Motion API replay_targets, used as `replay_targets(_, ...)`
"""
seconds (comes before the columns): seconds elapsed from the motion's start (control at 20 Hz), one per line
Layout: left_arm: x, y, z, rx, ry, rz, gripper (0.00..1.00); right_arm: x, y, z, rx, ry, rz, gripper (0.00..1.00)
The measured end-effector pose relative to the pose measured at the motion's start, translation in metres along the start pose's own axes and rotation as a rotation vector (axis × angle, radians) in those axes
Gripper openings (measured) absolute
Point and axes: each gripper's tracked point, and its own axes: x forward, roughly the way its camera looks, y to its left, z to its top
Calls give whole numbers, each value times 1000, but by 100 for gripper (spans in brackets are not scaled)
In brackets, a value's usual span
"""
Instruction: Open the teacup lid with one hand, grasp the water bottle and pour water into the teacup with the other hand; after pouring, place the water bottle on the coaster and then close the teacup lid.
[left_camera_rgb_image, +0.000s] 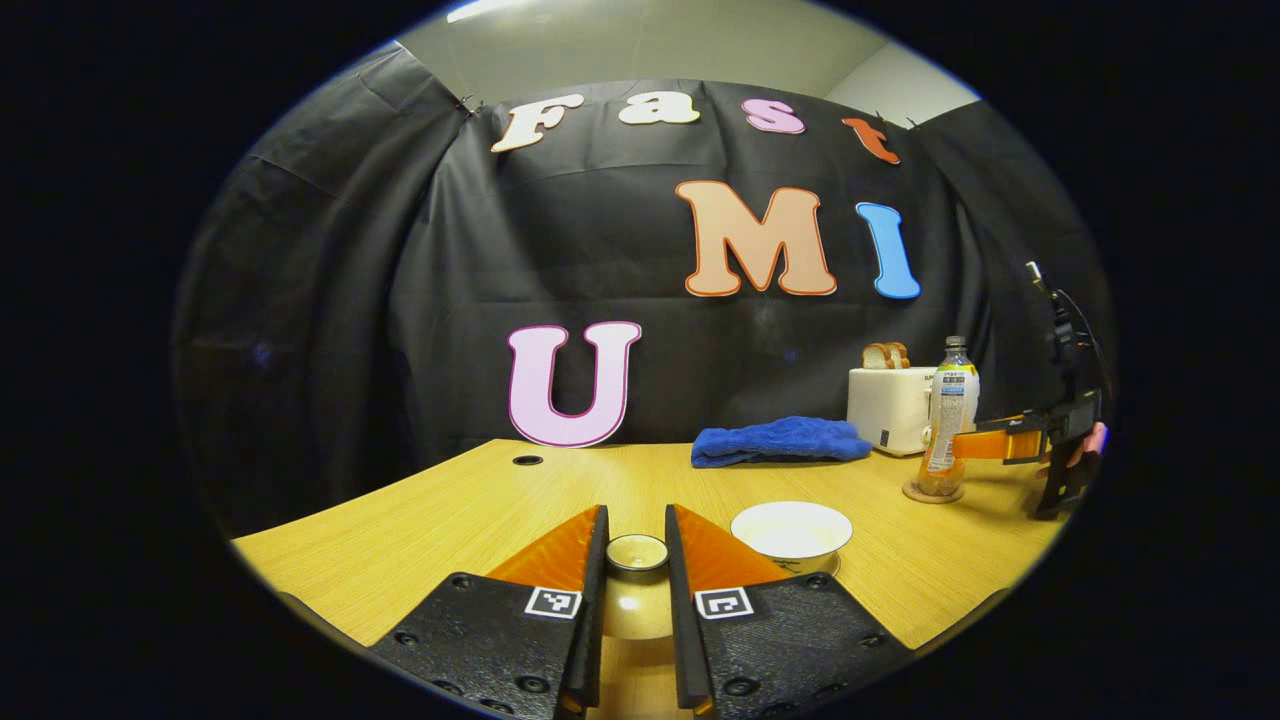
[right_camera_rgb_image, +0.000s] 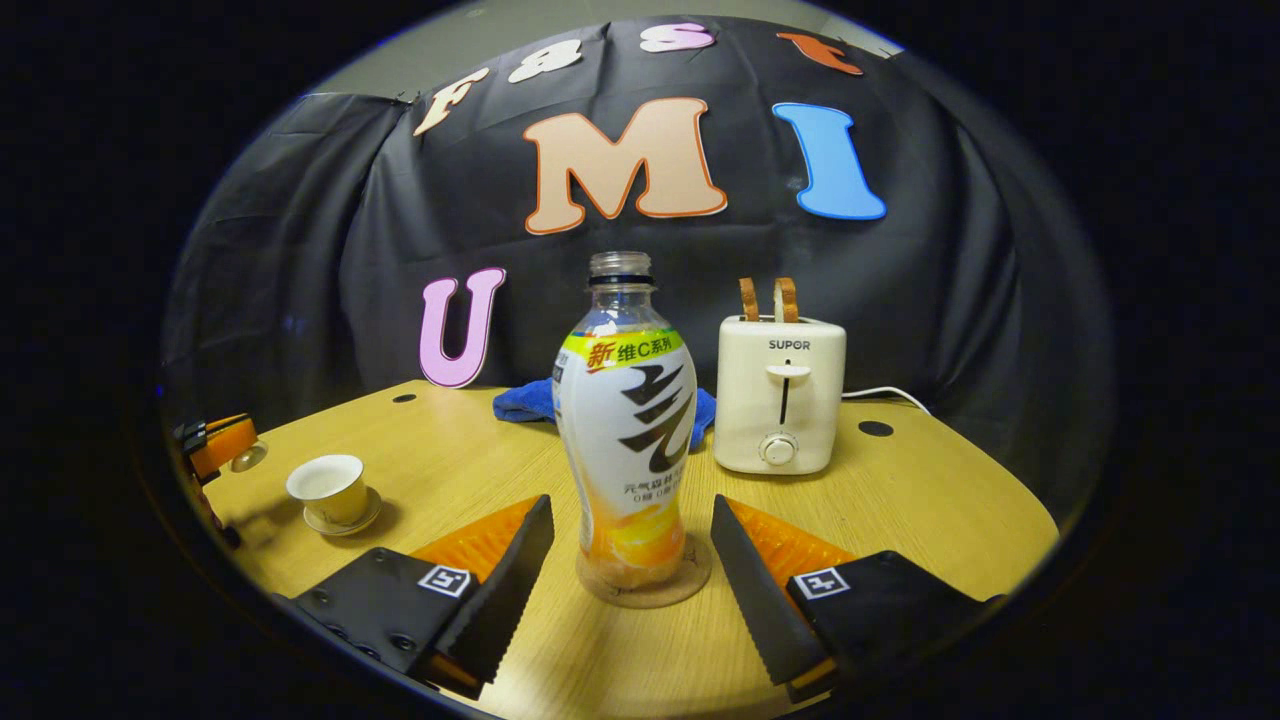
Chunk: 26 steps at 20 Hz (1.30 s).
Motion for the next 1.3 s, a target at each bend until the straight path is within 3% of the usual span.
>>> replay_targets(0.5, 17, -20, -1, -3, 5, -55, 27, -57, -27, 4, -4, -123, -77, 99)
replay_targets(0.7, 31, -41, -1, -5, 5, -118, 27, -77, -33, 18, -3, -226, -119, 96)
replay_targets(0.75, 36, -46, -2, -5, 5, -136, 27, -80, -32, 15, 2, -217, -115, 100)
replay_targets(0.8, 38, -52, -1, -4, 6, -156, 27, -81, -31, 13, 2, -216, -109, 95)
replay_targets(0.9, 44, -65, -2, -3, 8, -200, 27, -83, -37, 14, 2, -219, -129, 99)
replay_targets(1.05, 51, -85, 0, -4, 2, -271, 27, -92, -45, 14, 6, -223, -178, 96)
replay_targets(1.3, 60, -106, -4, 12, 22, -338, 27, -97, -41, 13, 4, -222, -152, 99)
